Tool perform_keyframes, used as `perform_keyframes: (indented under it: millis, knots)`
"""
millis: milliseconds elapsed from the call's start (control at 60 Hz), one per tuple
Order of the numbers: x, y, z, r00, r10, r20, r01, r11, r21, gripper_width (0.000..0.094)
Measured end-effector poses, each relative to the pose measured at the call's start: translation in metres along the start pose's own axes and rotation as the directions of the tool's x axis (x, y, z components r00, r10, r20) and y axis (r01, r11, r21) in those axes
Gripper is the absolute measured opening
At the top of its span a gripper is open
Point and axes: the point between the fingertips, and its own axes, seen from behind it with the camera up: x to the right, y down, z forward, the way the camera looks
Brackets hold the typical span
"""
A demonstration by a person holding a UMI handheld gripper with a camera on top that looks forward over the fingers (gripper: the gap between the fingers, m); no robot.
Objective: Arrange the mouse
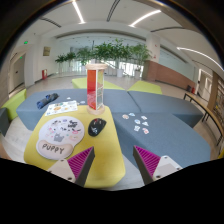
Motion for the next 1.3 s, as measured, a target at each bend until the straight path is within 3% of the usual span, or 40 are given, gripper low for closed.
perform_keyframes:
  millis: [200, 383, 450, 600, 733, 767, 883, 1000, 1183, 1300]
  knots:
    - [-0.026, -0.009, 0.047, 0.999, 0.002, 0.045, 0.0, 1.0, -0.027, 0.0828]
    - [-0.083, -0.029, 0.098, 0.979, 0.03, 0.204, -0.033, 0.999, 0.012, 0.0826]
    - [-0.096, -0.03, 0.116, 0.968, 0.044, 0.247, -0.043, 0.999, -0.01, 0.0823]
    - [-0.076, -0.034, 0.156, 0.987, 0.024, 0.161, -0.023, 1.0, -0.006, 0.0817]
    - [-0.074, -0.033, 0.182, 0.986, 0.062, 0.158, -0.059, 0.998, -0.022, 0.0799]
    - [-0.075, -0.028, 0.186, 0.984, 0.087, 0.155, -0.081, 0.996, -0.043, 0.0616]
    - [-0.073, -0.024, 0.19, 0.981, 0.144, 0.131, -0.136, 0.989, -0.063, 0.0494]
    - [-0.088, -0.047, 0.174, 0.981, 0.104, 0.162, -0.099, 0.994, -0.036, 0.0465]
    - [-0.139, -0.119, 0.116, 0.98, 0.037, 0.195, -0.06, 0.992, 0.111, 0.0464]
    - [-0.2, -0.083, 0.105, 0.963, 0.03, 0.267, -0.041, 0.998, 0.036, 0.0462]
